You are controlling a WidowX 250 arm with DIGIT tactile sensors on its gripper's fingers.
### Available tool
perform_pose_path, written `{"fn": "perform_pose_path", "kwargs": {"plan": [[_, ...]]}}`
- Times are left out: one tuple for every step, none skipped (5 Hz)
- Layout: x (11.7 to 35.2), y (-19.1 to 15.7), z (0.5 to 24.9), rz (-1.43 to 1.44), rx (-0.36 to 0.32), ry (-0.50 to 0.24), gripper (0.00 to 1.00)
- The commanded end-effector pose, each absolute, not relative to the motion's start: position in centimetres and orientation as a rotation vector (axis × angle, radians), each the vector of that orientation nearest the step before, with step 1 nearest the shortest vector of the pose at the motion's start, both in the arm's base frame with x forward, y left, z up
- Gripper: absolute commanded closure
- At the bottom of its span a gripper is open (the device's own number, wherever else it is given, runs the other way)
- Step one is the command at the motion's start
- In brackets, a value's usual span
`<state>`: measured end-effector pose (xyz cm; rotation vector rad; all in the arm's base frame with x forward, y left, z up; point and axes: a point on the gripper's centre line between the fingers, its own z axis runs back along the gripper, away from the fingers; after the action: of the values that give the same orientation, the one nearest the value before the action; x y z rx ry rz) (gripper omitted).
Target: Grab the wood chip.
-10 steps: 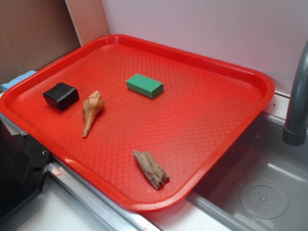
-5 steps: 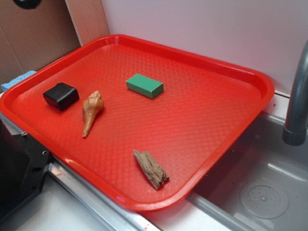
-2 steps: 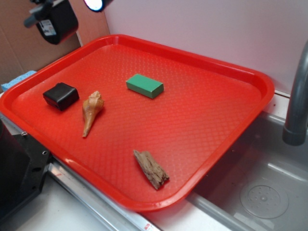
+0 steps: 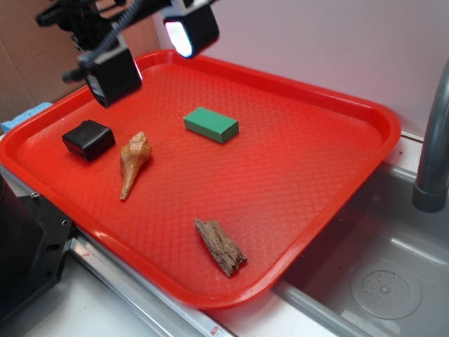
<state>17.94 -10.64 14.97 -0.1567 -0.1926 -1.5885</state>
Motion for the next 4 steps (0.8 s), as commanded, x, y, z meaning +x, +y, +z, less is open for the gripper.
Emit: {"fn": "perform_pose_path", "kwargs": {"plan": [[17.4, -12.6, 11.6, -1.753, -0.042, -0.198, 0.0], [17.1, -13.1, 9.6, -1.785, -0.007, -0.174, 0.0], [16.5, -13.5, 7.9, -1.81, 0.028, -0.154, 0.0], [16.0, -13.3, 6.2, -1.823, -0.001, -0.127, 0.0]]}}
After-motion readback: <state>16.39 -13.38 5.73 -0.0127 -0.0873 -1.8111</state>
